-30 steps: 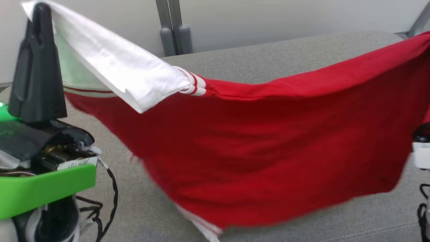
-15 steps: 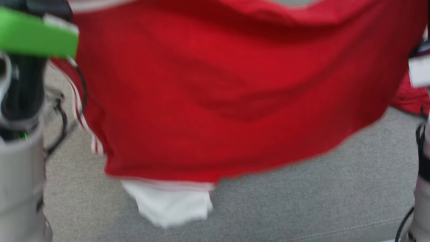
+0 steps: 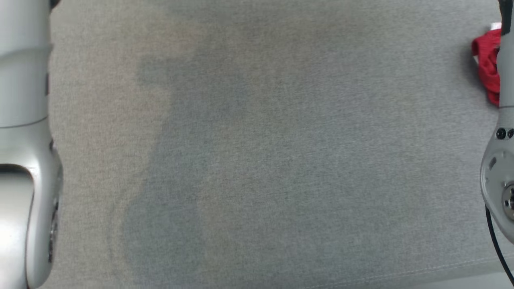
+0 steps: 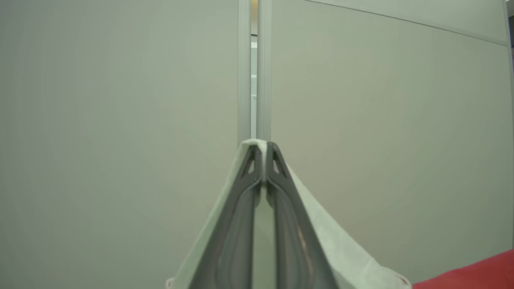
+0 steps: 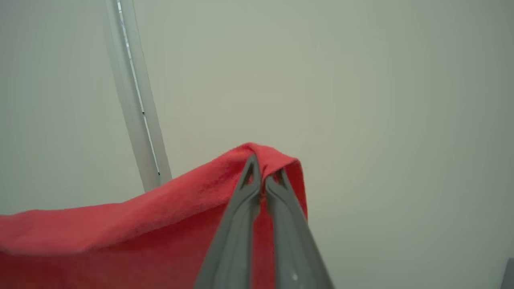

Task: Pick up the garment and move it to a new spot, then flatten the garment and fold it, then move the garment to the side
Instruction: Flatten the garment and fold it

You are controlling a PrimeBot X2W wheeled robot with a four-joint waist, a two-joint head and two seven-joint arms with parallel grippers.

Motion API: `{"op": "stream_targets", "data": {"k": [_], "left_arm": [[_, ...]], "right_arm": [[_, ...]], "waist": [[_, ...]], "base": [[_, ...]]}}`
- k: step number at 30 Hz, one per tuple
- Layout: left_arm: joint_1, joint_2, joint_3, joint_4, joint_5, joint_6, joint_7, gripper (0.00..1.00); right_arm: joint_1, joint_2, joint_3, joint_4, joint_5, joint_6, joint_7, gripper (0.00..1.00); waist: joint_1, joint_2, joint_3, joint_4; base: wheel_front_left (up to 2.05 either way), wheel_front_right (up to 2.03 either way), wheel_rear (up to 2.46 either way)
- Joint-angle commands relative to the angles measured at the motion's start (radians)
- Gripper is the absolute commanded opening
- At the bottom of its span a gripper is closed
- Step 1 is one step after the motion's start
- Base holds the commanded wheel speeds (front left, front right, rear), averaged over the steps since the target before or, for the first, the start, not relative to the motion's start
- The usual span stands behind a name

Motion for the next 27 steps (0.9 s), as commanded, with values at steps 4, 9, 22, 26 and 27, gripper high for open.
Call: {"op": "stream_targets", "data": {"k": [4, 9, 22, 26, 27], "left_arm": [[0.034, -0.025, 0.002, 0.142, -0.015, -0.005, -0.094, 0.0], [0.112, -0.033, -0.003, 0.245, -0.033, -0.052, -0.146, 0.0], [0.36, 0.003, 0.091, 0.121, -0.146, -0.182, -0.178, 0.0], [0.505, 0.024, 0.133, -0.002, -0.173, -0.191, -0.178, 0.0], [0.555, 0.028, 0.142, -0.04, -0.182, -0.191, -0.178, 0.0]], "right_arm": [[-0.008, 0.026, -0.07, 0.179, -0.07, 0.0, -0.1, 0.0], [0.03, 0.04, -0.083, 0.338, -0.092, 0.0, -0.157, 0.0], [0.122, 0.035, 0.126, 0.359, 0.145, 0.0, -0.19, 0.0], [0.204, 0.007, 0.205, 0.314, 0.246, 0.0, -0.19, 0.0], [0.23, -0.002, 0.229, 0.296, 0.272, 0.0, -0.19, 0.0]], "waist": [[0.0, 0.0, 0.103, 0.07], [0.0, 0.0, 0.164, 0.079], [0.0, 0.0, 0.184, 0.052], [0.0, 0.0, 0.159, 0.044], [0.0, 0.0, 0.15, 0.042]], "base": [[0.0, 0.0, 0.0], [0.0, 0.0, 0.0], [0.0, 0.0, 0.0], [0.0, 0.0, 0.0], [0.0, 0.0, 0.0]]}}
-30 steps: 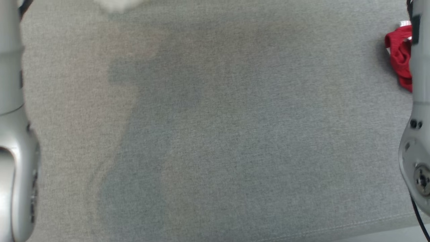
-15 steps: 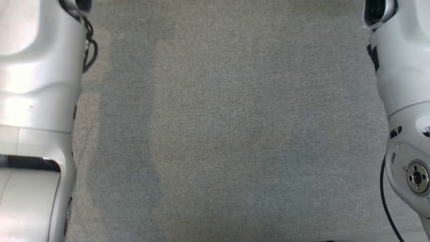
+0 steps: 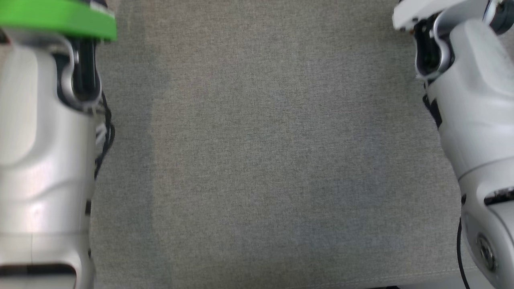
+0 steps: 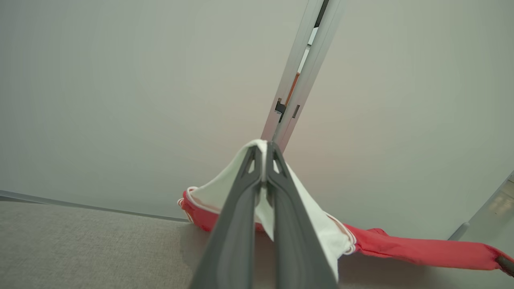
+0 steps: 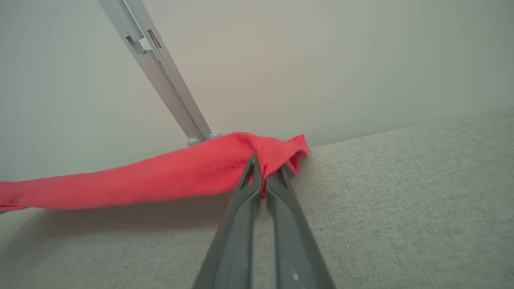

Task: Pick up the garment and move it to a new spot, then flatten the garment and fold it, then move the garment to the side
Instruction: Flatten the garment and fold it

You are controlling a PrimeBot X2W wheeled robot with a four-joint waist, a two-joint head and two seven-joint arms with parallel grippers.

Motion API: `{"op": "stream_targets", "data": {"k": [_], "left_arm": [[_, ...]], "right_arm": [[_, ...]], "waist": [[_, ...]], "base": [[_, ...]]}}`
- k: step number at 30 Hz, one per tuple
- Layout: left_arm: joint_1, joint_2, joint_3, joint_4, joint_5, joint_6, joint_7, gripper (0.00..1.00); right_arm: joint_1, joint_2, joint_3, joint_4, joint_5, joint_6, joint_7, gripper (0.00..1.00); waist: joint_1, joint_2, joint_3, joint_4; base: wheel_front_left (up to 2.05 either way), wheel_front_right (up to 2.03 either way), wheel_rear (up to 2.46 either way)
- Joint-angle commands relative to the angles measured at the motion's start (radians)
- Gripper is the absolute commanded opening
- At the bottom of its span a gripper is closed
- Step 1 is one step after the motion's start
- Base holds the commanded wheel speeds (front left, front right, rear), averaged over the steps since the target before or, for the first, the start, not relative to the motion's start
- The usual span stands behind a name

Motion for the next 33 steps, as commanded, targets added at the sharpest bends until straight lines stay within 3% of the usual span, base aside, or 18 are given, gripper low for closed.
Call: {"op": "stream_targets", "data": {"k": [1, 9, 17, 33], "left_arm": [[0.071, 0.017, 0.013, -0.047, -0.009, -0.003, -0.005, 0.0], [0.451, 0.003, 0.076, -0.338, -0.053, 0.011, -0.005, 0.0], [0.786, -0.04, 0.088, -0.555, -0.084, 0.042, -0.005, 0.0], [1.195, -0.044, 0.033, -0.777, -0.034, 0.08, 0.003, 0.0]], "right_arm": [[0.044, -0.007, 0.032, -0.025, 0.034, 0.0, -0.003, 0.0], [0.275, -0.082, 0.152, -0.242, 0.222, 0.0, -0.004, 0.0], [0.577, -0.136, 0.133, -0.485, 0.274, 0.0, -0.004, 0.0], [1.128, -0.045, -0.038, -0.858, 0.204, 0.0, 0.044, 0.0]], "waist": [[-0.0002, 0.0, -0.025, -0.008], [-0.0002, 0.0, -0.114, -0.003], [-0.0002, 0.0, -0.223, 0.017], [-0.0002, 0.0, -0.386, 0.051]], "base": [[0.0, 0.0, 0.0], [0.0, 0.0, 0.0], [0.0, 0.0, 0.0], [0.0, 0.0, 0.0]]}}
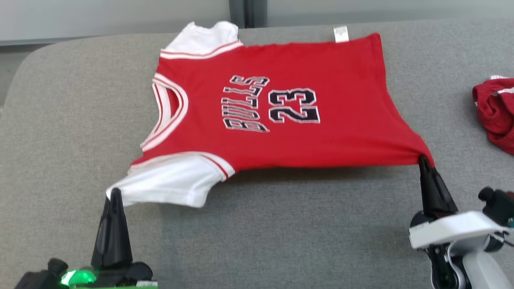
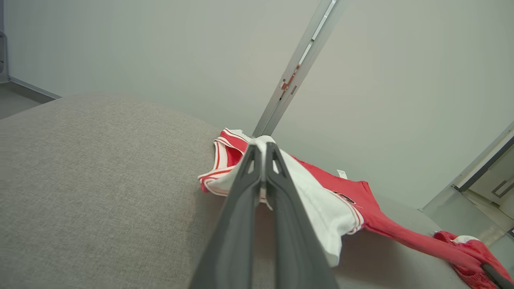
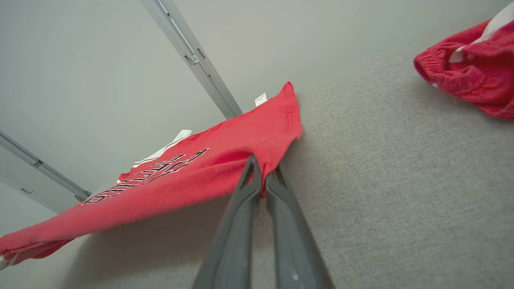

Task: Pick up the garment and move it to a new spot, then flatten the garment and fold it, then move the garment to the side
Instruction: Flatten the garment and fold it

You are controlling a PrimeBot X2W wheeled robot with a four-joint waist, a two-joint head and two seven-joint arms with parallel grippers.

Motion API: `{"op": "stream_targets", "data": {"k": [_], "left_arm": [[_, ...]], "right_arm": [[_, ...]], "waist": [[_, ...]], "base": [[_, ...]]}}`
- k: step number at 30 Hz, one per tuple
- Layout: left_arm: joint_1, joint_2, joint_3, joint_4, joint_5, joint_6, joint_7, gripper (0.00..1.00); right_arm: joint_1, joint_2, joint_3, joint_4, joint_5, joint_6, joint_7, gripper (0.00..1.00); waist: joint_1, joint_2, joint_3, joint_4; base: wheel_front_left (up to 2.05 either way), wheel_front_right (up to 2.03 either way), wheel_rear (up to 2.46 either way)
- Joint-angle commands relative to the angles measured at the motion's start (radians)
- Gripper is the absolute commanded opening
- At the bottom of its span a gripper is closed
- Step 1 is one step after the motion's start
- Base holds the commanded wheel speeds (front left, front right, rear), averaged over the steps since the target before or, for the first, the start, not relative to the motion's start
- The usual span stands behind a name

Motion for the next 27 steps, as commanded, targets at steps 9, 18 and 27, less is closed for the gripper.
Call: {"op": "stream_targets", "data": {"k": [9, 18, 27], "left_arm": [[0.103, 0.019, -0.017, -0.019, -0.004, 0.007, 0.033, 0.0], [0.009, 0.003, -0.001, 0.115, -0.03, -0.001, 0.018, 0.0], [-0.159, 0.002, -0.022, 0.237, -0.001, -0.028, 0.009, 0.0]], "right_arm": [[0.151, 0.069, -0.046, -0.101, -0.066, 0.0, 0.094, 0.0], [0.07, 0.094, -0.032, 0.078, -0.058, 0.0, 0.098, 0.0], [-0.023, 0.103, -0.009, 0.176, -0.017, 0.0, 0.052, 0.0]], "waist": [[0.0001, -0.0001, -0.032, -0.004], [0.0001, -0.0001, -0.022, -0.014], [0.0001, -0.0001, -0.002, -0.006]], "base": [[0.0, 0.0, 0.0], [0.0, 0.0, 0.0], [0.0, 0.0, 0.0]]}}
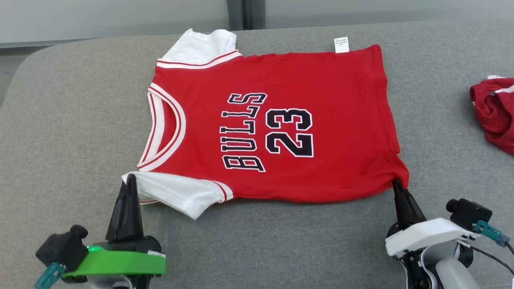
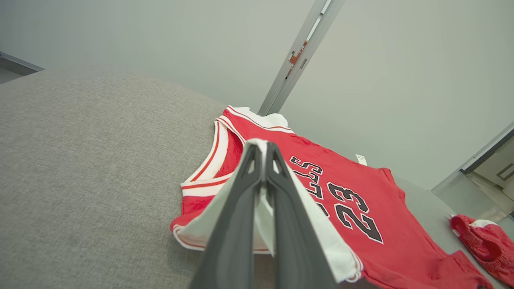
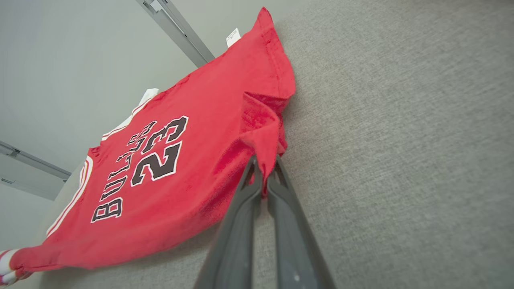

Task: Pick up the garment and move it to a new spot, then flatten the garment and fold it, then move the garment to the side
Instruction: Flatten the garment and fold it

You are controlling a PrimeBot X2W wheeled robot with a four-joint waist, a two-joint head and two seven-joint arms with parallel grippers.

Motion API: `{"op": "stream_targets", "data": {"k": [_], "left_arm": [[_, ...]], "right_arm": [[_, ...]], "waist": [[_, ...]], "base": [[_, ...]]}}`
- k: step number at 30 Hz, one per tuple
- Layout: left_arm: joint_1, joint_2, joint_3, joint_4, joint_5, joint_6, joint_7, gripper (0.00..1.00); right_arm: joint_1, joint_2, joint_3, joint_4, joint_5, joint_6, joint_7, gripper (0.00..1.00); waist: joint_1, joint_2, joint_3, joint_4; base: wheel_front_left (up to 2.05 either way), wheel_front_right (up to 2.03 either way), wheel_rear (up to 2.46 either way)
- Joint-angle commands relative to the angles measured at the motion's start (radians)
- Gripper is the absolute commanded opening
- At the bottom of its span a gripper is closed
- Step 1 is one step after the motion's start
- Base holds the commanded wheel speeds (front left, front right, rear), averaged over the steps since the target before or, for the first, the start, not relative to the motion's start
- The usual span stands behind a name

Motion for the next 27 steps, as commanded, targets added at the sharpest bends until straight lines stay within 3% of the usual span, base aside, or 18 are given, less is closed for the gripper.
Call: {"op": "stream_targets", "data": {"k": [1, 9, 13, 27], "left_arm": [[-0.049, 0.004, 0.0, 0.023, 0.013, -0.009, -0.004, 0.0], [-0.265, -0.003, 0.009, 0.208, 0.045, -0.026, -0.016, 0.0], [-0.37, -0.019, 0.012, 0.308, 0.077, -0.039, -0.02, 0.0], [-0.536, -0.049, 0.091, 0.46, 0.162, -0.061, -0.021, 0.0]], "right_arm": [[-0.025, 0.0, 0.004, -0.002, 0.018, 0.0, -0.012, 0.0], [-0.109, 0.004, 0.023, -0.023, 0.121, 0.0, -0.032, 0.0], [-0.164, 0.005, 0.013, 0.008, 0.115, 0.0, -0.047, 0.0], [-0.338, 0.007, 0.037, 0.16, 0.121, 0.0, -0.076, 0.0]], "waist": [[0.0001, 0.0, 0.007, -0.003], [0.0001, 0.0, 0.047, -0.03], [0.0001, 0.0, 0.079, -0.048], [0.0001, 0.0, 0.156, -0.075]], "base": [[0.0, 0.0, 0.0], [0.0, 0.0, 0.0], [0.0, 0.0, 0.0], [0.0, 0.0, 0.0]]}}
